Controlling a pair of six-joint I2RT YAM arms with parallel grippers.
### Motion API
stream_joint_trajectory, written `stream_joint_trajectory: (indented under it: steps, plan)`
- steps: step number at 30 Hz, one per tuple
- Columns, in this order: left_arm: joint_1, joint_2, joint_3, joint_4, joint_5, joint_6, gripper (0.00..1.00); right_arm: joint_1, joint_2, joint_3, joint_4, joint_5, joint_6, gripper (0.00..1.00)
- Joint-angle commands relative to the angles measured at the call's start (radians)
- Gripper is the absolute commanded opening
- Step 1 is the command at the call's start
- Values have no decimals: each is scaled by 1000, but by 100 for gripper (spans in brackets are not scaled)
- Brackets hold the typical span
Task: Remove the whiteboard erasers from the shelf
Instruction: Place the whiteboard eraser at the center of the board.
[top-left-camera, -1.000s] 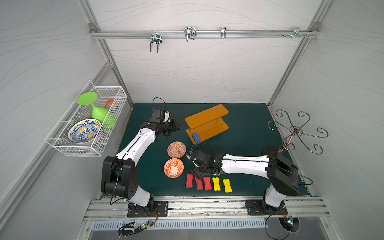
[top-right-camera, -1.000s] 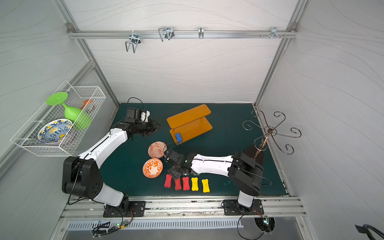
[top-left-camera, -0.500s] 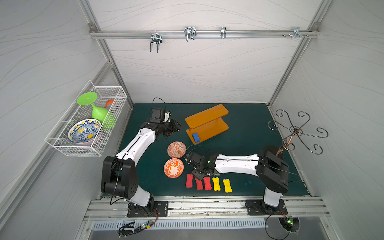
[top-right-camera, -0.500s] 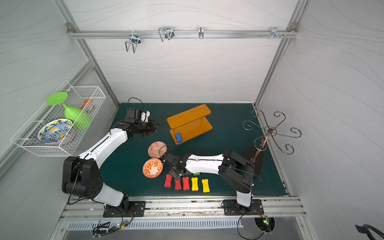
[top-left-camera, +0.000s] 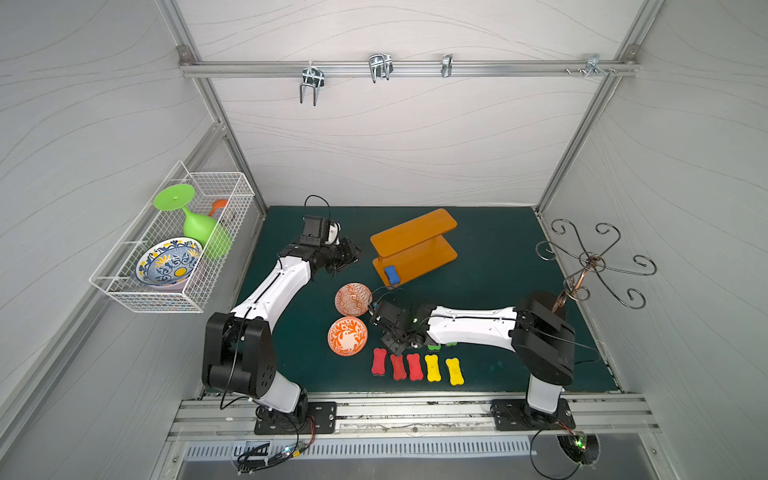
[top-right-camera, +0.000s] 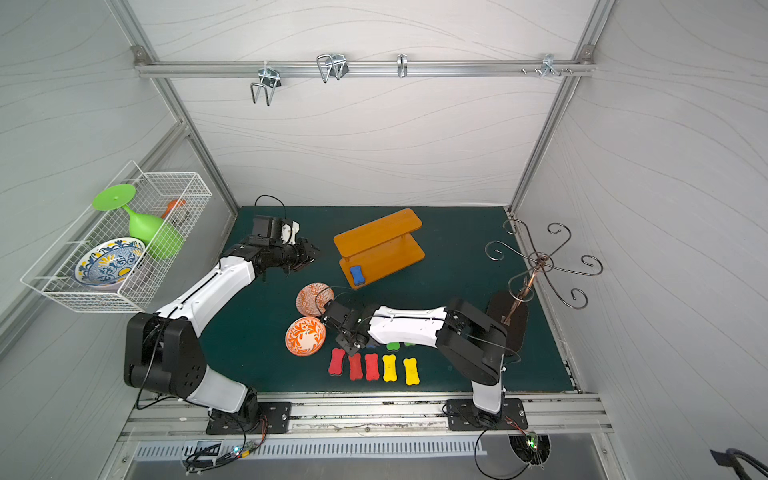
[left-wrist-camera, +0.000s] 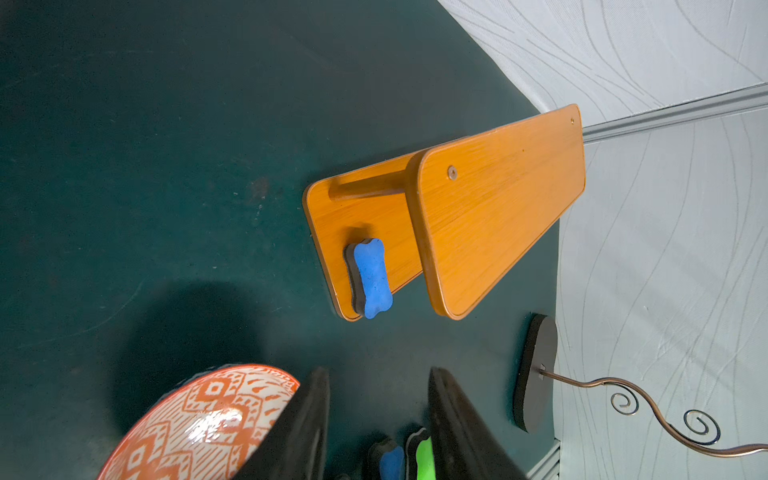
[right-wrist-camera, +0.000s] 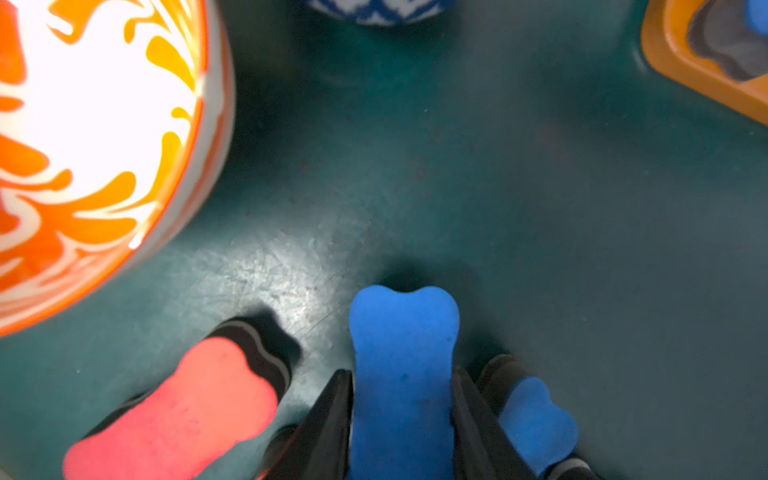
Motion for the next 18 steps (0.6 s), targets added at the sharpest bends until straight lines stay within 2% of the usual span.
stream_joint_trajectory:
  steps: [1, 5, 9, 15, 18]
  plan:
    - [7, -10, 0, 29, 13, 12, 43, -9, -38, 7, -15, 28, 134, 41]
    - [7, -8, 1, 30, 18, 11, 43, -11, -65, -28, -16, 94, 289, 42]
    - [8, -10, -1, 33, 23, 10, 43, -27, -44, -25, -20, 95, 411, 43]
    - [8, -9, -1, 31, 27, 10, 43, -30, 11, 5, -52, 77, 506, 43]
    - [8, -10, 2, 33, 29, 11, 43, -30, 26, 4, -49, 53, 508, 42]
